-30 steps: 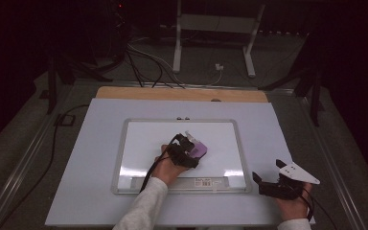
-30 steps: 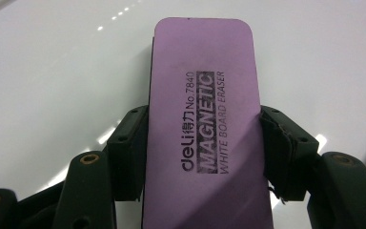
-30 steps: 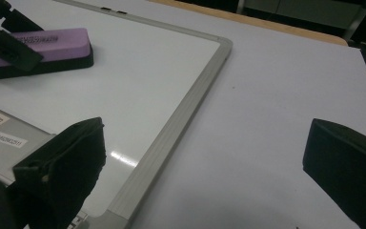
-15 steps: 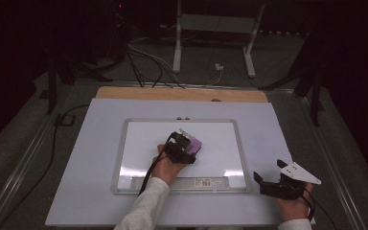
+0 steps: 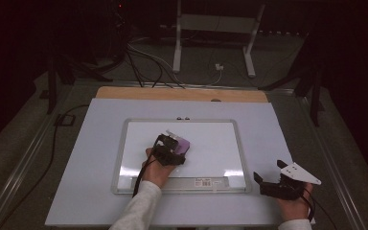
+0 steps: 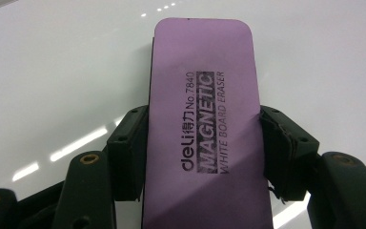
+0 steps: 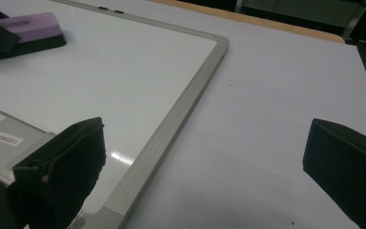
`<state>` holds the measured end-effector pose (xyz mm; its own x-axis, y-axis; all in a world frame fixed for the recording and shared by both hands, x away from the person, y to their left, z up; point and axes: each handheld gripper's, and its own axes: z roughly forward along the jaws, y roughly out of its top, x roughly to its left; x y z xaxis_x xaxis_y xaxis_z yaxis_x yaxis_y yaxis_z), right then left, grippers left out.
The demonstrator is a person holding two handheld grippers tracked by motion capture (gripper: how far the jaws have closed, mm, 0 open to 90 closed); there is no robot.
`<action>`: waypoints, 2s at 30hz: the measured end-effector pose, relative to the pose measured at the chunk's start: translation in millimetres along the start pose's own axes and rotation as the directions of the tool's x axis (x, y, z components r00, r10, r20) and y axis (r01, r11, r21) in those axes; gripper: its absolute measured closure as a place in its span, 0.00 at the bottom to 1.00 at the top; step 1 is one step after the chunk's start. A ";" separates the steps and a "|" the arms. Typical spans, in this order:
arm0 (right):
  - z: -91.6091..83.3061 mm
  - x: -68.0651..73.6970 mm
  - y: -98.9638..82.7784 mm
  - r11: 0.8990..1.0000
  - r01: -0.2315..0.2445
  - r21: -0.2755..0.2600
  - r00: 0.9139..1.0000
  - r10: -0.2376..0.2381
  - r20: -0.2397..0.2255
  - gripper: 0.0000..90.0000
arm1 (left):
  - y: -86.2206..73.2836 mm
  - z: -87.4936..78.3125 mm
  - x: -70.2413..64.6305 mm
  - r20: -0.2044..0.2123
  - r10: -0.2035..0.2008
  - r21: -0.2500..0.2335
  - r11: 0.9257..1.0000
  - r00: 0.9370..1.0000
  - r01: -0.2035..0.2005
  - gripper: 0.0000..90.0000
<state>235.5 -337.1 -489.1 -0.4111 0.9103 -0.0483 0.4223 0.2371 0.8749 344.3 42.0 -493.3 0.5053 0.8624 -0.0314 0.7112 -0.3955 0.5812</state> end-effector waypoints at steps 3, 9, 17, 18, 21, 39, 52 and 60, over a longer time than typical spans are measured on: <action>0.9 1.5 -0.1 1.000 0.007 0.005 1.000 -0.006 -0.002 0.01 | -7.0 -5.1 7.7 -0.016 -0.016 -0.002 1.000 1.000 0.016 0.46; 0.7 1.6 0.2 1.000 0.002 0.001 1.000 -0.002 0.000 0.01 | -19.4 -14.9 17.4 -0.077 -0.025 -0.010 1.000 0.997 0.024 0.46; 0.1 1.5 0.2 1.000 0.003 0.001 1.000 -0.003 0.000 0.01 | -33.9 -24.6 42.5 -0.107 -0.096 -0.025 0.995 0.990 0.094 0.46; 0.2 1.4 0.3 1.000 0.004 0.002 1.000 -0.004 0.000 0.01 | -35.3 -25.4 44.5 -0.111 -0.105 -0.028 0.994 0.988 0.103 0.46; 0.3 1.7 0.3 1.000 0.004 0.002 1.000 -0.004 0.000 0.01 | -38.8 -27.5 48.7 -0.109 -0.120 -0.031 0.993 0.987 0.118 0.46; 1.1 2.6 0.3 1.000 0.007 0.005 1.000 -0.007 -0.002 0.01 | -32.3 -43.3 12.8 -0.122 0.149 -0.162 0.972 0.981 -0.168 0.24; 1.0 2.6 0.5 1.000 0.008 0.004 1.000 -0.008 -0.003 0.01 | -39.9 -31.5 15.1 -0.172 0.227 -0.078 0.967 0.958 -0.243 0.39; 0.5 2.5 0.4 1.000 0.007 0.000 1.000 -0.007 -0.004 0.01 | -38.5 -30.9 19.0 -0.187 0.222 -0.076 0.968 0.957 -0.240 0.43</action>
<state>235.0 -334.5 -489.1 -0.4170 0.9074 -0.0528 0.4197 0.2437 0.8743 311.5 83.4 -491.1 0.5505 0.7962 0.2509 0.5303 -0.5657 0.6315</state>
